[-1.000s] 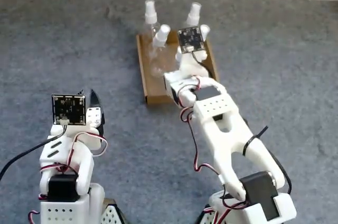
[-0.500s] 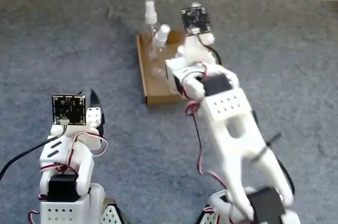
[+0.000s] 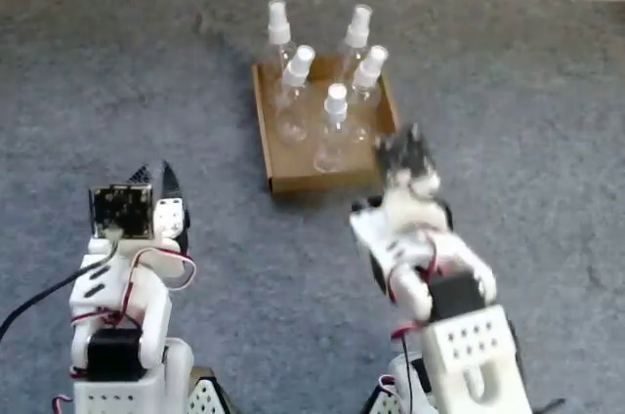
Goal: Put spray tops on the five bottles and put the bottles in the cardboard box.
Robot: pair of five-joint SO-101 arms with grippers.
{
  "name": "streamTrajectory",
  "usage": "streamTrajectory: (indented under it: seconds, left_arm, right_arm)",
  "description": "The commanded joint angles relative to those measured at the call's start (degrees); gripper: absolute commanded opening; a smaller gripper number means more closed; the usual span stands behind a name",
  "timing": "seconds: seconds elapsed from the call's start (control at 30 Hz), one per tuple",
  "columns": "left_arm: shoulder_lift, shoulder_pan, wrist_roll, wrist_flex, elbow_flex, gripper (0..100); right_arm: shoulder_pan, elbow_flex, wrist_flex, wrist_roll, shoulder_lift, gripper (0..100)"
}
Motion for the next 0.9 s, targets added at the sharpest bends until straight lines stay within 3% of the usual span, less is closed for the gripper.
streamTrajectory:
  seconds: [0.0,0.2,0.4,0.53,0.73,0.87]
  left_arm:
    - [-2.86,-1.80,-0.35,4.04,-3.03,1]
    - [-2.07,-1.89,-0.26,10.37,2.24,1]
    - [-1.63,-5.93,-0.35,9.05,17.10,1]
    - [-1.80,-10.24,-0.35,10.46,16.57,1]
    - [-1.80,-13.32,-0.35,23.65,16.57,1]
    - [-1.98,-13.49,-0.09,32.79,16.57,1]
  right_arm:
    - [0.48,10.33,0.75,4.66,-13.41,0.5]
    - [1.10,27.21,2.33,11.34,-34.42,0.5]
    - [7.43,32.22,4.44,14.95,-33.01,0.5]
    - [11.74,37.05,6.90,16.00,-34.15,0.5]
    - [15.08,38.55,18.95,16.00,-34.33,0.5]
    - [14.99,38.55,18.42,16.00,-34.15,0.5]
